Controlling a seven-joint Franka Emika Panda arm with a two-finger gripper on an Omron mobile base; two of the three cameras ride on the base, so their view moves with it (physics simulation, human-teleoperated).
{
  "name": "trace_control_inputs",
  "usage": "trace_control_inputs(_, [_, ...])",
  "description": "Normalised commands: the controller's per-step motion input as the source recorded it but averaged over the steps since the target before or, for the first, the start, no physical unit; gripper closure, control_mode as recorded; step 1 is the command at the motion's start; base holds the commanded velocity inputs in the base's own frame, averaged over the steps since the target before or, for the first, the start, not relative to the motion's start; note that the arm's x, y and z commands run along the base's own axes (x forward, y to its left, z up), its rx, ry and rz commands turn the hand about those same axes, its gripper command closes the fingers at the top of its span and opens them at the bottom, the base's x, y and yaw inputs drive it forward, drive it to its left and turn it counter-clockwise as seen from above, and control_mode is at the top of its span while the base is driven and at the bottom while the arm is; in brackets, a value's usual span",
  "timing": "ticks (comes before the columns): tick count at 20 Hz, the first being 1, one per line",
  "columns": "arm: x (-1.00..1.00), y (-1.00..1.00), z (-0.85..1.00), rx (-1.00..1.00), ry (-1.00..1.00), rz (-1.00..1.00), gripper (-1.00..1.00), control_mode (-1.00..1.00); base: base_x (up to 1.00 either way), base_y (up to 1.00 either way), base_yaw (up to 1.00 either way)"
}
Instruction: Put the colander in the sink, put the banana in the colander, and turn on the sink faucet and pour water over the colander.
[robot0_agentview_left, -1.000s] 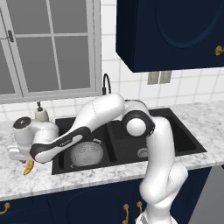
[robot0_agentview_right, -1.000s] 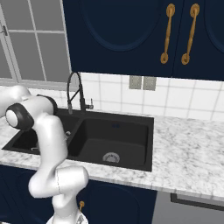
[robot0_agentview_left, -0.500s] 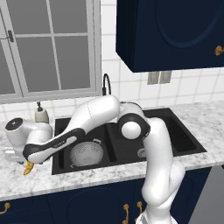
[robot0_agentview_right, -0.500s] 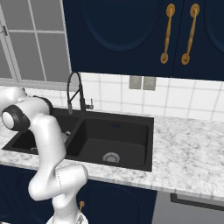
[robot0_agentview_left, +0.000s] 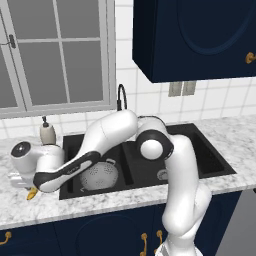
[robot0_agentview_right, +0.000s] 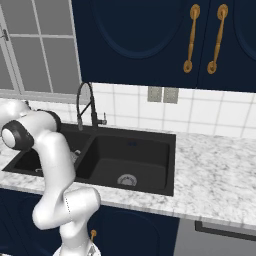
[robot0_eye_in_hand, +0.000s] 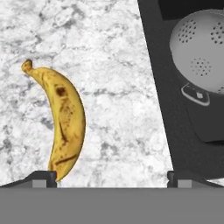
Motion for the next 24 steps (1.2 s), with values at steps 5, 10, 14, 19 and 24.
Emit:
trace_control_inputs(5, [0.19,0.0,-0.18,0.07,-0.02,0.04,-1.0,-1.0,0.0,0.0,0.0])
trace_control_inputs(10, [0.26,0.01,-0.12,0.07,0.0,0.04,-1.0,-1.0,0.0,0.0,0.0])
trace_control_inputs(14, [0.35,0.15,-0.01,0.07,0.0,0.03,-1.0,-1.0,0.0,0.0,0.0])
trace_control_inputs(19, [0.27,0.18,-0.07,0.03,0.0,0.01,-1.0,-1.0,0.0,0.0,0.0])
trace_control_inputs(24, [0.15,0.27,-0.09,0.04,0.0,0.0,-1.0,-1.0,0.0,0.0,0.0])
